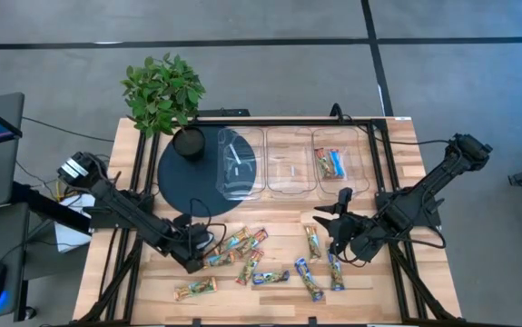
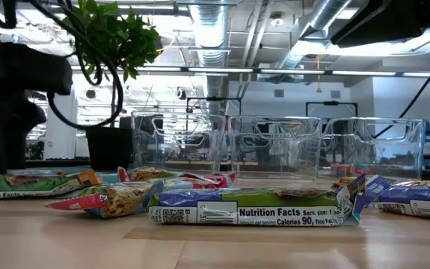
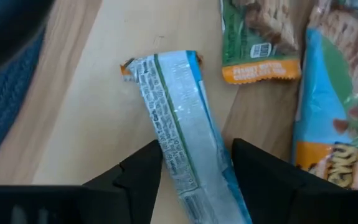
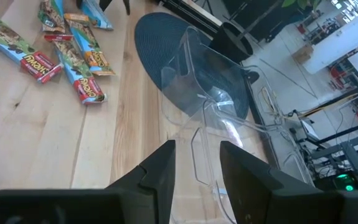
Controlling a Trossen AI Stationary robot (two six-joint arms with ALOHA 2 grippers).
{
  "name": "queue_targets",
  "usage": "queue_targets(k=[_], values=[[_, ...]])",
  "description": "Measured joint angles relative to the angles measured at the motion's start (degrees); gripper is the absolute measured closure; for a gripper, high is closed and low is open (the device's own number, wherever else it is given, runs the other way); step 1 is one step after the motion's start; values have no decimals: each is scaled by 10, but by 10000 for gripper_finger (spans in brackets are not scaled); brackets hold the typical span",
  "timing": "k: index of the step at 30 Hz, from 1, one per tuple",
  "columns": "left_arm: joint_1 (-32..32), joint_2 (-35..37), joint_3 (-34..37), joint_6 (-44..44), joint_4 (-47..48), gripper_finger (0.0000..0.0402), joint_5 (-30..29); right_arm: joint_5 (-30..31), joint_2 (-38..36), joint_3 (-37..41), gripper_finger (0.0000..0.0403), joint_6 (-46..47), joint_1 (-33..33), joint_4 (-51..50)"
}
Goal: Pick and place Granola Bars by type
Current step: Put the yellow granola bar into the left transparent bin
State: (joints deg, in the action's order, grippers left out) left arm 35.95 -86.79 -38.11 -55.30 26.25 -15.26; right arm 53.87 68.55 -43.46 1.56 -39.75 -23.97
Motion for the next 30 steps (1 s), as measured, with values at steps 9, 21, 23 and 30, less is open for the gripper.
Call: queue_targets(k=[9, 21, 23, 30], values=[[-18, -31, -8, 17, 2, 230, 9, 0, 0, 0, 285, 1, 0, 0], [-20, -23, -30, 61, 14, 263, 17, 0, 0, 0, 285, 0, 0, 0], [-20, -23, -31, 59, 17, 279, 20, 0, 0, 0, 285, 0, 0, 0], [-20, -22, -32, 57, 18, 295, 16, 0, 0, 0, 285, 0, 0, 0]])
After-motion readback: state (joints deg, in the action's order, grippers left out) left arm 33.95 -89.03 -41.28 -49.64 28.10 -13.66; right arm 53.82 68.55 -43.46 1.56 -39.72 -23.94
